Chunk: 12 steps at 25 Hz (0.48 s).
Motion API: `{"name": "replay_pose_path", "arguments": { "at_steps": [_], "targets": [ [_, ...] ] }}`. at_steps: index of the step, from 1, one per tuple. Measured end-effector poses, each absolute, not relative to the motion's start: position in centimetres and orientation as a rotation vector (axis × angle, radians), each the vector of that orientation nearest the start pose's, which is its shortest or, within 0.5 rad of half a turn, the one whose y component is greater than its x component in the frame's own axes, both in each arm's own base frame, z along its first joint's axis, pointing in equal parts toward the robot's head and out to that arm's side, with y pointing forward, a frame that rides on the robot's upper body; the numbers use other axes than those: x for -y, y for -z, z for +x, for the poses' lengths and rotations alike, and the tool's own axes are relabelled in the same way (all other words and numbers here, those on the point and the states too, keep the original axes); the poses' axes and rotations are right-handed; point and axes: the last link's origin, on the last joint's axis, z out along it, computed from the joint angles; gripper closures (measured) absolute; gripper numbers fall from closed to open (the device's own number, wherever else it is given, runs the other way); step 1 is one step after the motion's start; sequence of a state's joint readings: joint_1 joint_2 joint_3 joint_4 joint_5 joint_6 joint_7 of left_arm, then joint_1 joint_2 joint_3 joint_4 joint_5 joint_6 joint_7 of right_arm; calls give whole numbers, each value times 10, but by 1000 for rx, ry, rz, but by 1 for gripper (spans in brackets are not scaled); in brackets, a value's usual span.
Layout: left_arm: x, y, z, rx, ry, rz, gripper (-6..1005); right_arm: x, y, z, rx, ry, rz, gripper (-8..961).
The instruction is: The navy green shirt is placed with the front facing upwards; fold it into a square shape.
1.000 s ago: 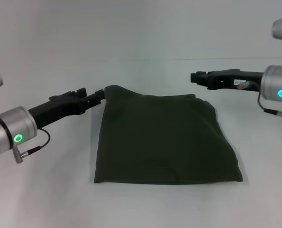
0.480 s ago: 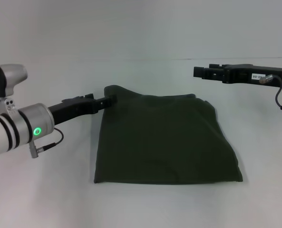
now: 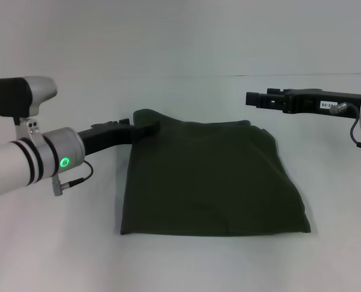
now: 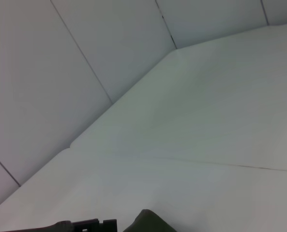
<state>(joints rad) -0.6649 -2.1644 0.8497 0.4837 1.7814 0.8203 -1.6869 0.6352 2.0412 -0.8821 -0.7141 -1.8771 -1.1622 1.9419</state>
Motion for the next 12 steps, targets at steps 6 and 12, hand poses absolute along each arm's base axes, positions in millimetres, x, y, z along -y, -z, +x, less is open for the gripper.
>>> {"name": "replay_pose_path", "arguments": {
  "at_steps": [6,12],
  "targets": [
    [-410,66,-248,1168,573,-2184,124,-409,-15,232,-1119,-670,-2372,165],
    [-413,70,-245,1163,549,-2172,126,-409,-14,236,-1131,-665,-2358,169]
  ]
}}
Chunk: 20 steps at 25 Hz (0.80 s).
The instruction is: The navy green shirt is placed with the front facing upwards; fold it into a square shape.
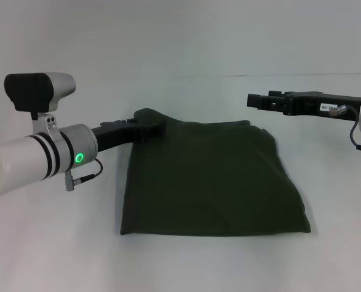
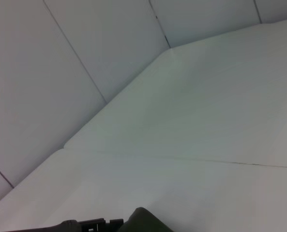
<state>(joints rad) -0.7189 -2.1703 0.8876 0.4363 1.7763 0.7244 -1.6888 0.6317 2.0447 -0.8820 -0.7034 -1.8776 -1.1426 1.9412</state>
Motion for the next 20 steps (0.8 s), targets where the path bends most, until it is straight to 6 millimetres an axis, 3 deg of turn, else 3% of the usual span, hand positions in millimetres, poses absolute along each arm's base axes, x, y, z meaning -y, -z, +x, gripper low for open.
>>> {"name": "replay_pose_path", "arguments": {
  "at_steps": [4,20],
  "targets": [
    [-415,70,-245,1163,545,-2160,128,-409,-14,237,-1133,-661,-2352,171],
    [-420,68,-241,1165,565,-2139,703,-410,-12,240,-1131,-650,-2339,173]
  ]
}}
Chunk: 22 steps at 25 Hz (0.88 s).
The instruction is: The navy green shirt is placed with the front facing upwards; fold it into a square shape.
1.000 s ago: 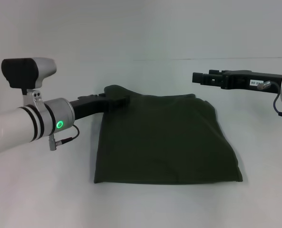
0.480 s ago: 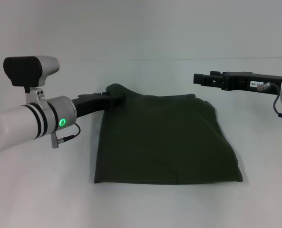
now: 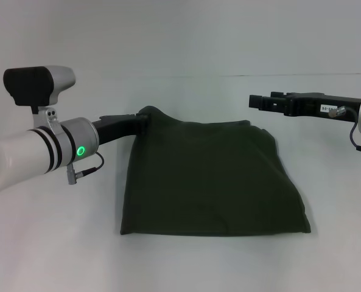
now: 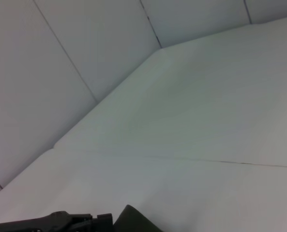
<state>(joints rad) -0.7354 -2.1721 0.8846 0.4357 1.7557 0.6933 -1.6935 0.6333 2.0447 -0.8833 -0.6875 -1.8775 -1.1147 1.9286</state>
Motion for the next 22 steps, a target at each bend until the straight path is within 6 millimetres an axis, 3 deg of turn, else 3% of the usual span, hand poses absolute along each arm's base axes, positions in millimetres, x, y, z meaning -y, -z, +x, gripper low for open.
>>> {"name": "replay_pose_path", "arguments": {
  "at_steps": [5,19,22],
  "targets": [
    [-422,68,-236,1160,575,-2142,958,-411,-10,242,-1141,-641,-2327,173],
    [-423,70,-235,1179,580,-2143,985,-411,-8,243,-1139,-630,-2337,176],
    [-424,66,-236,1204,619,-2108,943,-410,-7,244,-1145,-628,-2339,177]
  ]
}}
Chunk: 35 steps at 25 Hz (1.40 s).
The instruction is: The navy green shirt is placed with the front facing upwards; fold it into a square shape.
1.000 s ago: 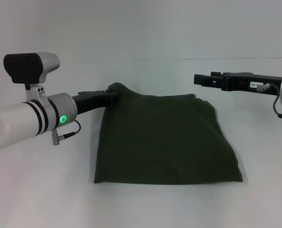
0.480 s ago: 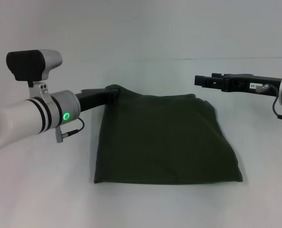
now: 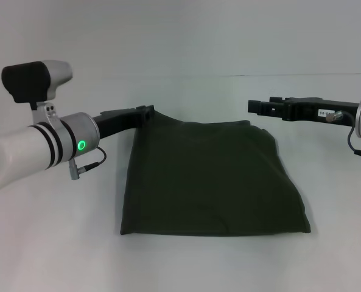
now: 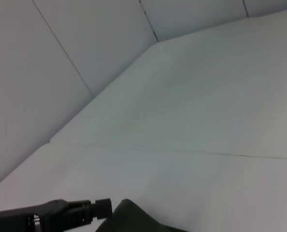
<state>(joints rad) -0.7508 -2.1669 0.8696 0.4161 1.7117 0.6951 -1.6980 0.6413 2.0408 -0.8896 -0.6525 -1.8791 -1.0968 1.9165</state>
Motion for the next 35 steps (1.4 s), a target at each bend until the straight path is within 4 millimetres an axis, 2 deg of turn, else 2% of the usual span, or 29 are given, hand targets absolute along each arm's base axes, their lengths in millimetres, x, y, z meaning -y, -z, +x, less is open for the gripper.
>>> {"name": "replay_pose_path", "arguments": {
  "at_steps": [3,13,22,28,35],
  "targets": [
    [-425,63,-237,1216,637,-2088,901,-410,-6,244,-1148,-626,-2339,177],
    [-424,72,-241,1234,589,-2077,464,-409,-5,245,-1152,-627,-2337,177],
    [-422,78,-237,1230,571,-2108,221,-408,-4,246,-1160,-626,-2336,177],
    [-425,73,-237,1219,582,-2095,213,-407,-4,247,-1163,-626,-2334,177],
    [-424,76,-237,1215,563,-2103,215,-408,-4,248,-1164,-627,-2329,178]
  ]
}}
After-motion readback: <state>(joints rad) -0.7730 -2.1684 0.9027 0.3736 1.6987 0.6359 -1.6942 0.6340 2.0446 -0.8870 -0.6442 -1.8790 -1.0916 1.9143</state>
